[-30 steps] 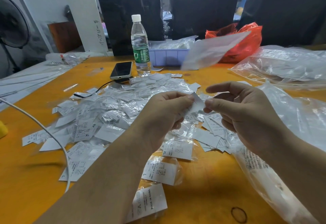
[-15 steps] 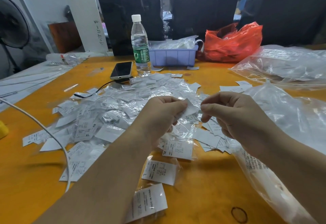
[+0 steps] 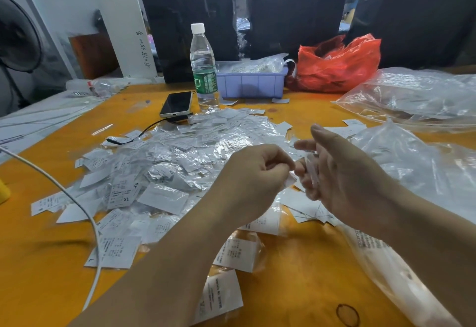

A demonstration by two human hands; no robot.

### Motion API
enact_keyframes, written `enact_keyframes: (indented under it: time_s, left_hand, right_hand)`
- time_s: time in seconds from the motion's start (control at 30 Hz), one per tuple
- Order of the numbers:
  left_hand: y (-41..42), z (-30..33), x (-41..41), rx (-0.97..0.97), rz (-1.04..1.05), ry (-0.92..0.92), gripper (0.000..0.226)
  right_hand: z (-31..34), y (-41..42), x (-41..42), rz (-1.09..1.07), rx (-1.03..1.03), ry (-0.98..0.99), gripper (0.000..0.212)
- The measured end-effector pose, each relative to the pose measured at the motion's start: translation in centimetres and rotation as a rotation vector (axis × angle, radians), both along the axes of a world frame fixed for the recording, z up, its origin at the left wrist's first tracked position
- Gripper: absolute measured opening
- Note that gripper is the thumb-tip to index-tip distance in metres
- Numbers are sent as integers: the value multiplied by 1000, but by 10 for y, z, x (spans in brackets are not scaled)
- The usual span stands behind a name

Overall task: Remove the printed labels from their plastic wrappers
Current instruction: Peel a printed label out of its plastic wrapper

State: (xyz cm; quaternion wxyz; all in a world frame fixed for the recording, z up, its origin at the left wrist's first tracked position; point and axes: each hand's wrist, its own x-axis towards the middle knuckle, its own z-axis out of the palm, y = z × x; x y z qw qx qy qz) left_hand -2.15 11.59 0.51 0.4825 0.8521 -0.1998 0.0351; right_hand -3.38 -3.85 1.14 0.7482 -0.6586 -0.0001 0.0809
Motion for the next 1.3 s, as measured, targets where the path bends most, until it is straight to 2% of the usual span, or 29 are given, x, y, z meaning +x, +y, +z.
enact_keyframes:
  time_s: [0.07, 0.2, 0.27, 0.3, 0.37, 0.43, 0.5, 0.63, 0.87, 0.97, 1.07, 1.3]
  left_hand:
    - [-1, 0, -1, 15, -7, -22, 13]
    - [-5, -3, -5, 45, -32, -12, 24]
    - [-6, -5, -5, 90, -16, -24, 24]
    - [-5, -6, -5, 103, -6, -35, 20]
    - [-4, -5, -3, 103, 7, -29, 11]
    - [-1, -2, -1, 62, 26, 12, 9]
    - [1, 1, 1, -21, 38, 73, 11]
    - [5, 5, 3, -108, 46, 157, 18]
    - [5, 5, 3, -126, 57, 219, 23]
    - [6, 5, 3, -101, 68, 154, 35]
    - [7, 6, 2, -63, 75, 116, 36]
    - [8, 6, 5, -105, 26, 168, 22]
  right_hand:
    - [-4, 2, 2, 24, -34, -16, 71]
    - [-13, 1, 4, 92, -99, -35, 108]
    - [-14, 0, 3, 111, -134, -46, 118]
    - [-14, 1, 3, 122, -140, -54, 117]
    - [-14, 1, 4, 118, -85, -48, 97]
    - [-13, 0, 6, 77, 16, -35, 57]
    - [-12, -2, 7, 42, 3, -16, 27]
    - [-9, -9, 8, 14, -102, -7, 7]
    - [-6, -10, 5, -36, -225, -139, 8]
    - [-4, -10, 3, -51, -232, -181, 26]
    - [-3, -9, 1, -70, -241, -222, 44]
    - [-5, -8, 4, -42, -190, -178, 37]
